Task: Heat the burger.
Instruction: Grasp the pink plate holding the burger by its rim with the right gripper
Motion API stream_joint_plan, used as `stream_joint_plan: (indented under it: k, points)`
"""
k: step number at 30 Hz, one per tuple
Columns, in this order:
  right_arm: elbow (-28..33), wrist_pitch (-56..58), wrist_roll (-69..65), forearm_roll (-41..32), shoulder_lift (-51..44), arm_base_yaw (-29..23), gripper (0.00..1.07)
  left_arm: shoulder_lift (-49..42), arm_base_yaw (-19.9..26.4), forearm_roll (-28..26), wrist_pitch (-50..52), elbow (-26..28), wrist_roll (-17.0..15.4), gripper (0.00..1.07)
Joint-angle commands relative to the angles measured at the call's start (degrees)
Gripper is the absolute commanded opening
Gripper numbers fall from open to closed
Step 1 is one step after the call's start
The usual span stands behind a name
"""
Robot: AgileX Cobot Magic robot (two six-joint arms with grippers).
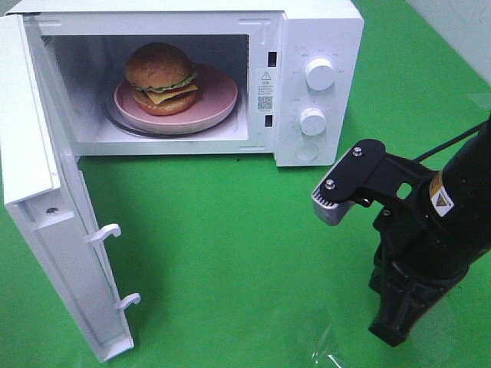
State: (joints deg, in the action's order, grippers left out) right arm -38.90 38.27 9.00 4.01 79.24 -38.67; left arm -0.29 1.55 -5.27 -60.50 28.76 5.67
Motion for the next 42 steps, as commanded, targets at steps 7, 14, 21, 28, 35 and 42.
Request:
stream_joint_plan:
  k: [7,14,21,28,35,42]
  points:
    - [-6.0,6.5,26.3,4.2,-0.6,-0.3,0.04,-1.1,0.2,-0.2,0.7,-0.1,-0.1,0.85]
    - [-9.0,5.0,40.0,6.4,-0.6,-0.3,0.13,-1.1,0.2,-0.2,0.7,-0.1,-0.1,0.85]
    - [-9.9,0.4,45.3,9.3,-0.6,-0.3,0.41,-1.1,0.2,-0.2,0.7,-0.1,-0.1,0.85]
    - [-9.9,-3.4,45.3,11.7,-0.6,-0.3,0.69,-1.1,0.2,-0.2,0.7,-0.1,-0.1,0.85]
    - [-9.9,-7.3,45.1,13.7,0.0,-1.4,0.92,-1.1,0.2,-0.2,0.7,-0.1,-0.1,0.85]
    - [-12.4,-9.1,40.0,19.4,4.1,-3.6,0.9,-1.1,0.2,-0.2,0.7,-0.1,-0.1,0.85]
